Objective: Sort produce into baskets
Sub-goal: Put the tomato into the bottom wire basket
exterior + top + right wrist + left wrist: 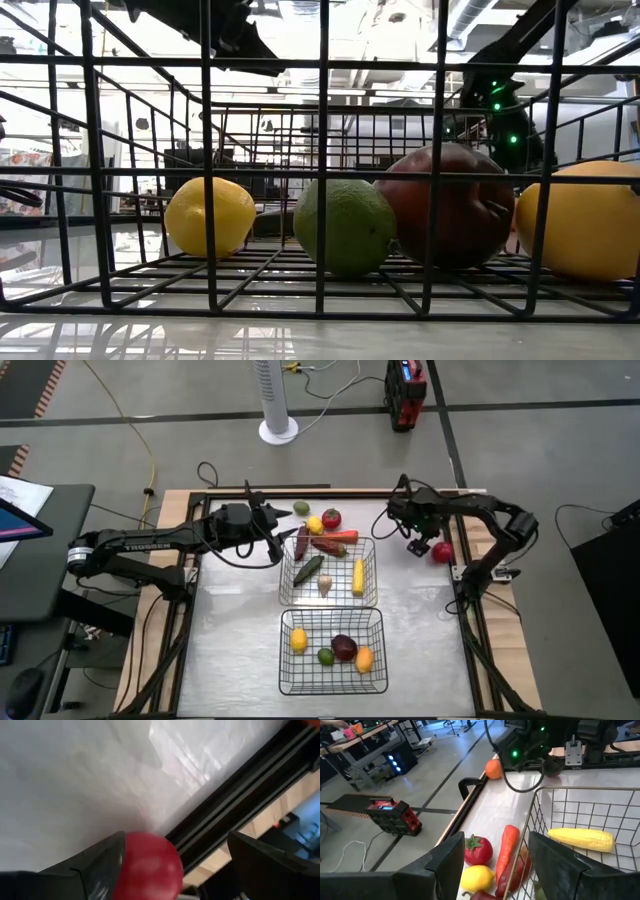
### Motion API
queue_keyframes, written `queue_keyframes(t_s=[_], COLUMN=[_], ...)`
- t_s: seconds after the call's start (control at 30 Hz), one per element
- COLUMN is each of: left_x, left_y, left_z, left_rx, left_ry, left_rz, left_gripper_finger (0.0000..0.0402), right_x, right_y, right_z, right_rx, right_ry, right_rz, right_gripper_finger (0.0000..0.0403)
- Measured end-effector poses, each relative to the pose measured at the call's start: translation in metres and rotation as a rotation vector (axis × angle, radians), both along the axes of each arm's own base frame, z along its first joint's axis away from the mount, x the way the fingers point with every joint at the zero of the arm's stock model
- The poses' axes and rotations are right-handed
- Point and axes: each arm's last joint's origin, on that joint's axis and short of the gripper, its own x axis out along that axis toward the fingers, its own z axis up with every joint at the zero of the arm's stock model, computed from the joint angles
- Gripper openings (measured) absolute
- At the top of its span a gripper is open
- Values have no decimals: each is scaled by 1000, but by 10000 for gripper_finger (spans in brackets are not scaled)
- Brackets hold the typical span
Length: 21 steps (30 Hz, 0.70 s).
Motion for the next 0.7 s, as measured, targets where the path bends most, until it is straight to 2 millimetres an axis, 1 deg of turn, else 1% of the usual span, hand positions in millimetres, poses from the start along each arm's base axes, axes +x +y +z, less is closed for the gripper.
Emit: queue_keyframes(t_s=[0.13, 0.23, 0.43, 0.57, 0.7], left_x=[0, 0, 0, -1, -1], left_y=[0, 0, 0, 0, 0], left_z=[0, 0, -1, -2, -2], left_rx=[-5, -4, -5, -7, -8], left_ry=[1, 2, 7, 15, 15], left_rz=[1, 1, 1, 1, 1], left_gripper_finger=[208, 208, 208, 208, 208], right_x=[3, 9, 19, 21, 20], right_y=[6, 13, 34, 49, 55], right_z=[-8, -10, 2, 9, 9], right_rx=[51, 56, 26, 52, 81], right_ry=[75, 83, 41, 47, 71], right_rz=[1, 35, 106, 112, 79], right_gripper_finger=[376, 376, 376, 376, 376])
